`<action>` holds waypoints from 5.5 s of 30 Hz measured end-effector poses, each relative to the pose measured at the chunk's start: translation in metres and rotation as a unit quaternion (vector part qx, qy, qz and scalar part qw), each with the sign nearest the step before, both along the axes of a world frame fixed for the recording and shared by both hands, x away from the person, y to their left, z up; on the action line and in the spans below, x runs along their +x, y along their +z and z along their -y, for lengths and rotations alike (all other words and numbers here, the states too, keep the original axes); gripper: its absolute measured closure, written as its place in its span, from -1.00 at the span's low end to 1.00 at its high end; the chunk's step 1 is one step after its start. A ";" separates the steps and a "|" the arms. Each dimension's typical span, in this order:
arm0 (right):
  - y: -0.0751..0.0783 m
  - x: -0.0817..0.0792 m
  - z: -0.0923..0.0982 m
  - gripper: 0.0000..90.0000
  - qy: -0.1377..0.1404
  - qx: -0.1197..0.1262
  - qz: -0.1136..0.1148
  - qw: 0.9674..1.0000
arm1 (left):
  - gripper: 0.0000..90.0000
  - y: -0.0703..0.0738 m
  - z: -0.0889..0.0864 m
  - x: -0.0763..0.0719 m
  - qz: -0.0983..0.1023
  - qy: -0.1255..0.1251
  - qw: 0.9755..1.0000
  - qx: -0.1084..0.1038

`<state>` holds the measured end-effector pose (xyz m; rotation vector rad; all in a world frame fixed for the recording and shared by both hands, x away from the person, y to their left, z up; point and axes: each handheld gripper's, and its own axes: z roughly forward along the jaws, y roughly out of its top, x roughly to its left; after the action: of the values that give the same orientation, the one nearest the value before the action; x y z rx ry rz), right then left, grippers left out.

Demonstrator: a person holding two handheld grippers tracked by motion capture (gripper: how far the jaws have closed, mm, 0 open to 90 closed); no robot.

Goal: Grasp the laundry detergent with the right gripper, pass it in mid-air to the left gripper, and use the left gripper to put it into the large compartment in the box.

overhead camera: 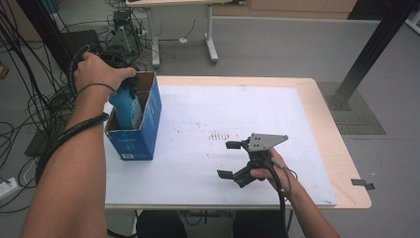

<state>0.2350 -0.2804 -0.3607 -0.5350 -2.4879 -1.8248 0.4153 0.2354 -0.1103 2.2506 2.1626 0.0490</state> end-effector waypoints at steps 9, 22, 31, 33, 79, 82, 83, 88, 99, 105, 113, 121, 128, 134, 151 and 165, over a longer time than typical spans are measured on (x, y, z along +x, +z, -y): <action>0.000 0.000 0.000 -0.96 -0.001 -0.001 -0.002 1.000 | -0.16 -0.017 -0.003 0.000 -0.004 0.000 1.000 -0.010; 0.000 0.000 -0.001 -0.96 0.001 -0.001 -0.002 1.000 | -0.16 -0.037 -0.005 -0.001 -0.011 0.006 1.000 -0.009; -0.001 -0.001 0.000 -0.96 0.001 -0.001 -0.003 1.000 | -0.16 -0.050 -0.007 -0.004 -0.011 0.007 1.000 -0.014; -0.001 -0.001 0.000 -0.96 0.001 -0.001 -0.002 1.000 | -0.16 -0.053 -0.006 -0.003 -0.014 0.009 1.000 -0.014; 0.000 -0.001 0.001 -0.96 0.000 -0.001 -0.002 1.000 | -0.16 -0.084 -0.009 0.000 -0.035 0.008 0.999 -0.017; 0.000 -0.001 0.001 -0.96 0.000 -0.001 -0.002 1.000 | -0.16 -0.084 -0.008 0.000 -0.036 0.009 0.999 -0.017; 0.000 -0.001 0.001 -0.96 0.000 -0.002 -0.002 1.000 | -0.16 -0.084 -0.008 0.000 -0.036 0.009 0.999 -0.017; 0.000 0.000 0.001 -0.96 0.001 -0.002 -0.003 1.000 | -0.16 -0.084 -0.009 0.000 -0.037 0.009 0.999 -0.018; 0.002 -0.001 0.001 -0.96 0.001 -0.002 -0.002 1.000 | -0.16 -0.084 -0.011 -0.001 -0.036 0.011 0.999 -0.021; 0.003 0.000 0.001 -0.96 0.002 -0.003 -0.001 1.000 | -0.16 -0.084 -0.011 -0.001 -0.038 0.012 0.999 -0.021; 0.004 0.000 0.001 -0.96 0.002 -0.003 0.000 1.000 | -0.16 -0.084 -0.011 0.000 -0.039 0.012 0.999 -0.021; 0.003 0.000 0.001 -0.96 0.003 -0.003 -0.001 1.000 | -0.16 -0.084 -0.011 -0.001 -0.038 0.012 0.999 -0.020; 0.003 0.000 0.000 -0.96 0.004 -0.002 0.000 1.000 | -0.16 -0.084 -0.010 -0.001 -0.038 0.012 0.999 -0.020; 0.004 0.000 0.001 -0.96 0.003 -0.003 -0.001 1.000 | -0.16 -0.084 -0.011 -0.001 -0.038 0.013 0.999 -0.021; 0.005 0.001 0.002 -0.96 0.001 -0.005 0.000 1.000 | -0.16 -0.085 -0.009 0.002 -0.038 0.013 0.999 -0.020; 0.005 -0.001 0.003 -0.96 -0.001 -0.005 0.000 1.000 | -0.16 -0.085 -0.010 0.002 -0.040 0.015 0.999 -0.020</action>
<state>0.2345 -0.2830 -0.3558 -0.5373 -2.4982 -1.8132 0.4178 0.2450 -0.1953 2.2355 2.2161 -0.0851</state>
